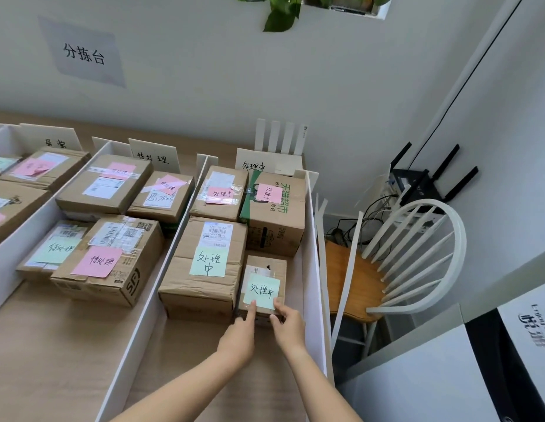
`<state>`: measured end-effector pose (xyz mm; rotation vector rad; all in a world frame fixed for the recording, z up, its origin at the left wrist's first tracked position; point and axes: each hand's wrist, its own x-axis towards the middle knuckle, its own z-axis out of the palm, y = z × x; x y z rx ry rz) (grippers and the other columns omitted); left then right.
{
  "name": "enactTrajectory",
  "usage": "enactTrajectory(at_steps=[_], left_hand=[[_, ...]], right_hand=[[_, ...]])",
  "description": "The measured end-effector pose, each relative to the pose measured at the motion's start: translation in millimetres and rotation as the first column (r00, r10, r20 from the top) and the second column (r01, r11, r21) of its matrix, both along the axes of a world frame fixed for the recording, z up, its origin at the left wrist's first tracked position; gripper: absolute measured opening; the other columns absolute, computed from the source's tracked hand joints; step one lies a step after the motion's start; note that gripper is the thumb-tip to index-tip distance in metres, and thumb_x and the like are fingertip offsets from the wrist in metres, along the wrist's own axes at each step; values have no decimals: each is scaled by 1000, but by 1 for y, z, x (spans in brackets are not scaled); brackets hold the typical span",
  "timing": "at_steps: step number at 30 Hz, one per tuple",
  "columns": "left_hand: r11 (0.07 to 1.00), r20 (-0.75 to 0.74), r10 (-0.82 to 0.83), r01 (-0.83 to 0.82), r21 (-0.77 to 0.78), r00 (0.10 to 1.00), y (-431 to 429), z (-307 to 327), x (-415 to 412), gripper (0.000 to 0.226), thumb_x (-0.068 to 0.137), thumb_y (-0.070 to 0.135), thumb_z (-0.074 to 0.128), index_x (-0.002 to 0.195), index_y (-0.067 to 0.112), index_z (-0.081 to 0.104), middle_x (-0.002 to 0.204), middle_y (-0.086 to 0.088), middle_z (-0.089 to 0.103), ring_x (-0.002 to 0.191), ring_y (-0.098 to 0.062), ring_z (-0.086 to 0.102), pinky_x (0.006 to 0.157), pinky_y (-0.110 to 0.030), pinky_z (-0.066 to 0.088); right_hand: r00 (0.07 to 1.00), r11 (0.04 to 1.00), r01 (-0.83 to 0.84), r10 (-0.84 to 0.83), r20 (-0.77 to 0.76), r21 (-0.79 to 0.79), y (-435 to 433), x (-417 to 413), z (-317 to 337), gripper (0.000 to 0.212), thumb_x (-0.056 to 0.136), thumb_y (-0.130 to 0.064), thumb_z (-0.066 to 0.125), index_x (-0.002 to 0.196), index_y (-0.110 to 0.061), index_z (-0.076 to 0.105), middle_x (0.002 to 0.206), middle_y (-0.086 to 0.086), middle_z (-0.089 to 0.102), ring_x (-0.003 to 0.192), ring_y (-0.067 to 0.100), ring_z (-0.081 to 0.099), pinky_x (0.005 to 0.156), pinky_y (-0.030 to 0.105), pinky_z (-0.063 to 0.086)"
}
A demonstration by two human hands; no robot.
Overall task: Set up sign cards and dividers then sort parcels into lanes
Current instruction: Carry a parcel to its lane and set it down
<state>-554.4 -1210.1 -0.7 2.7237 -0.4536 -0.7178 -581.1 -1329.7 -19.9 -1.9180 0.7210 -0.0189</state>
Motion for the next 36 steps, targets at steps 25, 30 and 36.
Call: enactTrajectory(at_steps=[25,30,36], left_hand=[[847,543,-292,477,-235,787,128,44,46,22,86,23,41,98,23,59,88,3,66,68,-19,65,51,-23,49],[896,634,-292,437,-81,716,177,70,64,19,85,20,44,88,15,63,84,2,63,64,-17,62,46,-27,50],[983,649,-177,98,157,740,268,88,80,54,72,55,52,106,15,66,104,-9,67,91,-30,65,67,-38,54]], right_hand=[[990,982,-57,31,-141,-179,-17,63,22,42,91,0,54,133,-8,56,136,8,56,126,25,51,107,27,35],[986,890,-77,1,-168,-449,8,81,54,40,94,-13,46,132,-15,55,133,13,48,118,31,49,92,35,43],[978,762,-73,180,102,-644,73,108,110,29,93,-19,50,117,-9,61,126,11,54,113,28,48,88,34,39]])
